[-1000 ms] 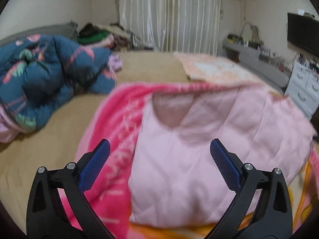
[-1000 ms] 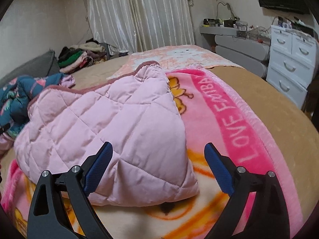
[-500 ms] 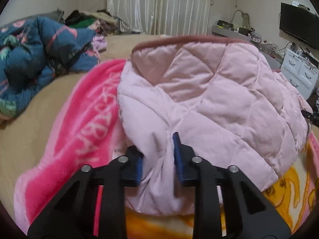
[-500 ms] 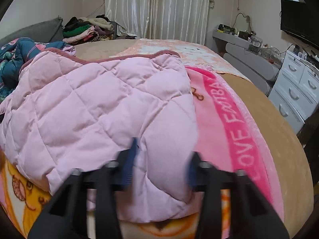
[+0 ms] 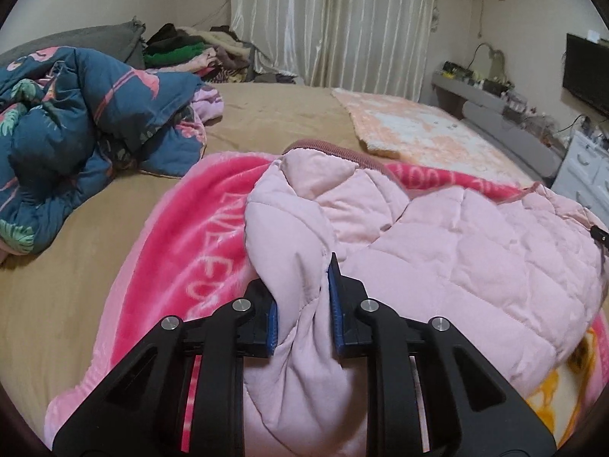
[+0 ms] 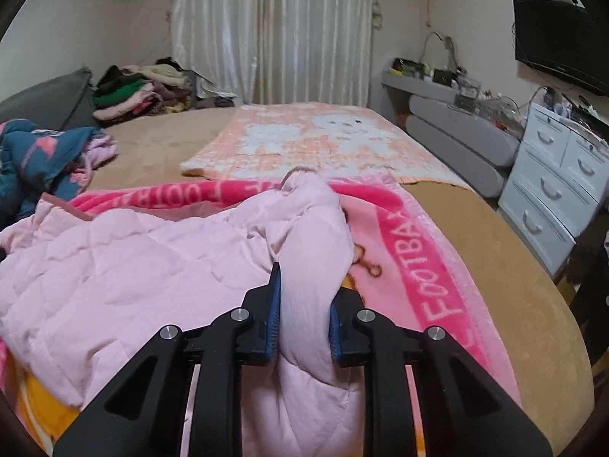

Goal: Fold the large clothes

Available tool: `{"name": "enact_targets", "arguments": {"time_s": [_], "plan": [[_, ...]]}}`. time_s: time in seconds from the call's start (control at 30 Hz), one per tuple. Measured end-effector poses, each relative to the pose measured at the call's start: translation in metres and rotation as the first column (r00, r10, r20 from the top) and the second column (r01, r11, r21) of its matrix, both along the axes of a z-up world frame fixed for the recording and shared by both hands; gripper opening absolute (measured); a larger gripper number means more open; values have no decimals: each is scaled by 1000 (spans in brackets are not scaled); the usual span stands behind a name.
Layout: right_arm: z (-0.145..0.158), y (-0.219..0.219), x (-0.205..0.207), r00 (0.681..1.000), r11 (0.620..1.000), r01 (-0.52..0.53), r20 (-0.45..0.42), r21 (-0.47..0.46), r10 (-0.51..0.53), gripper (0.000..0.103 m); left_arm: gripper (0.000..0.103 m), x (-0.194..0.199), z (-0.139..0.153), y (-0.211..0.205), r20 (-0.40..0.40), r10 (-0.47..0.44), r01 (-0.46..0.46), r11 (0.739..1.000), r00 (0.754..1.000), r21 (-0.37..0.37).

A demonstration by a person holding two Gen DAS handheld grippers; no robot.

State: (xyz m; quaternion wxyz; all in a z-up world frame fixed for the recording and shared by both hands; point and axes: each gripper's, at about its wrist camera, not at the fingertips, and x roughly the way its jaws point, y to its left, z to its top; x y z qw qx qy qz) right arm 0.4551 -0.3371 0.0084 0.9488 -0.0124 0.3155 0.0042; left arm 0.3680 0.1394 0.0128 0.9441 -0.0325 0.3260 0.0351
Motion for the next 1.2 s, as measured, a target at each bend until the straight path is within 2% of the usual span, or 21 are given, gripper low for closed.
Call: {"name": "enact_targets", "arguments": {"time_s": [0.13, 0.23, 0.4, 0.53, 0.63, 0.73, 0.8, 0.83, 0.87, 0.93, 1.0, 1.07, 1.13, 1.2], "plan": [[-27, 3, 26, 996, 999, 38, -75, -3, -38, 19, 14, 15, -18, 1, -55, 23, -23, 1000, 998, 9], [-45, 7, 38, 992, 997, 59, -105, -49, -64, 18, 14, 21, -26, 2, -70, 36, -36, 999, 997, 15], [-69, 3, 45, 988, 997, 61, -136, -43, -66, 18, 17, 26, -35, 1, -84, 43, -42, 999, 996, 22], [-79, 4, 45, 987, 996, 61, -147, -64, -69, 18, 18, 29, -39, 1, -92, 48, -46, 999, 995, 24], [-82, 14, 44, 986, 989, 42, -152, -145, -64, 20, 18, 29, -41, 1, -101, 48, -45, 999, 994, 30], [-82, 15, 39, 984, 985, 38, -168, -167, -66, 24, 23, 28, -42, 2, -118, 51, -47, 998, 992, 37], [-79, 11, 34, 982, 987, 43, -174, -153, -69, 28, 29, 26, -40, 6, -128, 68, -64, 997, 989, 35], [-77, 8, 31, 981, 989, 45, -180, -141, -70, 35, 35, 24, -38, 8, -133, 80, -75, 996, 988, 38], [-74, 5, 27, 979, 987, 64, -181, -145, -90, 61, 39, 22, -36, 9, -138, 90, -85, 995, 986, 41], [-65, -3, 14, 978, 978, 124, -148, -165, -149, 90, 45, 16, -32, 13, -147, 110, -104, 994, 983, 46], [-56, -9, 4, 983, 987, 112, -133, -115, -127, 91, 57, 8, -26, 16, -136, 127, -121, 991, 983, 51], [-45, -16, -11, 988, 995, 87, -126, -48, -92, 95, 74, -2, -17, 18, -117, 143, -138, 989, 983, 49], [-33, -19, -28, 994, 998, 63, -94, -12, -64, 98, 86, -15, -5, 18, -97, 152, -149, 988, 984, 42], [-22, -18, -43, 997, 999, 37, -65, 12, -36, 98, 93, -28, 8, 17, -76, 156, -154, 988, 985, 26]]}}
